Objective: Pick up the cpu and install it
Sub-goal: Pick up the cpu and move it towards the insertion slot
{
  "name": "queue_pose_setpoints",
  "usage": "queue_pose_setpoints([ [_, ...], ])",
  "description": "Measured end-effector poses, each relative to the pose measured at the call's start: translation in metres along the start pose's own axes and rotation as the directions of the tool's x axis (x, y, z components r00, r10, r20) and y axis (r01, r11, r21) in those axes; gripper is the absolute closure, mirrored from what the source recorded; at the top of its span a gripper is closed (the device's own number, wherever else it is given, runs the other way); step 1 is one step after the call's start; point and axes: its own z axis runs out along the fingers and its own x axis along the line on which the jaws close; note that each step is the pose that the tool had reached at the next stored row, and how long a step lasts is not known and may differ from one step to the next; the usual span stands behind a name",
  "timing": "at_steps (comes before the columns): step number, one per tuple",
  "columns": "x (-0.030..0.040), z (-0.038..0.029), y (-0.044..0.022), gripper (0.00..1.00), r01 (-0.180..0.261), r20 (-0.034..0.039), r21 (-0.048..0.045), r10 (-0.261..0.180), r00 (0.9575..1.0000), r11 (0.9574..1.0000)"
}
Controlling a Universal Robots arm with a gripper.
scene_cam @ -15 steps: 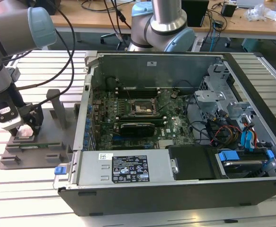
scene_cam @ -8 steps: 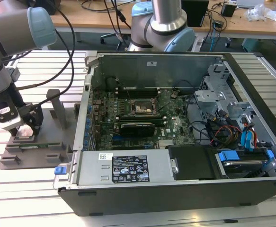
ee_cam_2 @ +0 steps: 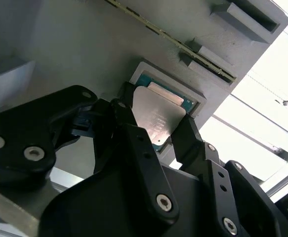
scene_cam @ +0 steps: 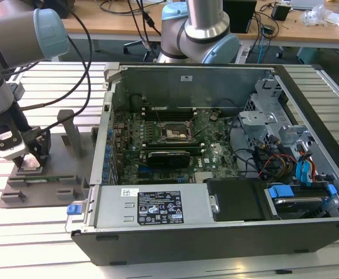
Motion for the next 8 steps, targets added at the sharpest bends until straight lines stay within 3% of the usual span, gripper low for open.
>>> queue_pose_setpoints([
  [8,-0.0001,-0.0039,-0.0002,0.45,0.0,0.0002,0.0001,0.0,1.0,1.0],
])
